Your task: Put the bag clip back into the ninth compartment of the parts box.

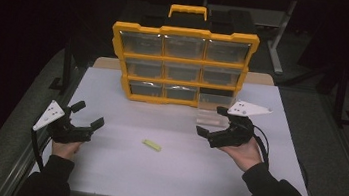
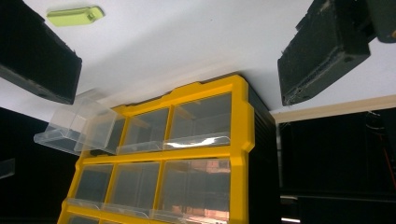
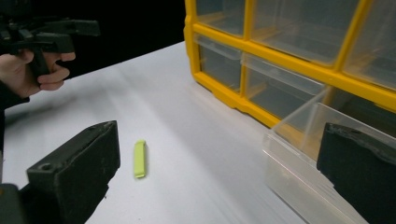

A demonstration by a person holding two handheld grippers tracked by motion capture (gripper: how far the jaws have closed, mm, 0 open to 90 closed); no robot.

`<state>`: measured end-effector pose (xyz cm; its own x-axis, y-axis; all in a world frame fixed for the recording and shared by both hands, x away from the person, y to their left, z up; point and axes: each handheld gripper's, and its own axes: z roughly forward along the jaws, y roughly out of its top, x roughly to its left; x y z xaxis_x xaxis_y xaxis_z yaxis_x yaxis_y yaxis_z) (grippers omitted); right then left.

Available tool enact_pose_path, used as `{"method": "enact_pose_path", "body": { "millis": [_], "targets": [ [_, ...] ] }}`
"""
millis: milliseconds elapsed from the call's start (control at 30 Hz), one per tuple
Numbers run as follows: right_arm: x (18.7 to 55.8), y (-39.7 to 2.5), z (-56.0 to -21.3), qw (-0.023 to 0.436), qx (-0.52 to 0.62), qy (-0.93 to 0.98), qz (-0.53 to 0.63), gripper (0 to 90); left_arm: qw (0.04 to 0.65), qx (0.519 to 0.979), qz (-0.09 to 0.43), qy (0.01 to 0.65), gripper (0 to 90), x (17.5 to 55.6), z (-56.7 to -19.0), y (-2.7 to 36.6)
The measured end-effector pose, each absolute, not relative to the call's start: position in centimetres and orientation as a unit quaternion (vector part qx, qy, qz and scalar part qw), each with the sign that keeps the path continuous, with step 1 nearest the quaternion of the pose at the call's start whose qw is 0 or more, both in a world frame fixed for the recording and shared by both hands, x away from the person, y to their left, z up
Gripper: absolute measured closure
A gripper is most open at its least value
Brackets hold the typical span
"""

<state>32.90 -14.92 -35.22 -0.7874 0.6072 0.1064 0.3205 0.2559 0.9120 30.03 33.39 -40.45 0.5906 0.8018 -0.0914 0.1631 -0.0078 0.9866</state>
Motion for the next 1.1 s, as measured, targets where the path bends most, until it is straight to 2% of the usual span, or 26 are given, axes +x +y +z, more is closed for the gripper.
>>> {"method": "enact_pose_path", "body": {
  "millis": [1100],
  "targets": [
    [35.3,-7.9,-34.2,0.076,0.237,0.863,0.440,0.0,0.599,0.660,0.261,0.371,0.0,30.2,-40.6,33.5]
  ]
}}
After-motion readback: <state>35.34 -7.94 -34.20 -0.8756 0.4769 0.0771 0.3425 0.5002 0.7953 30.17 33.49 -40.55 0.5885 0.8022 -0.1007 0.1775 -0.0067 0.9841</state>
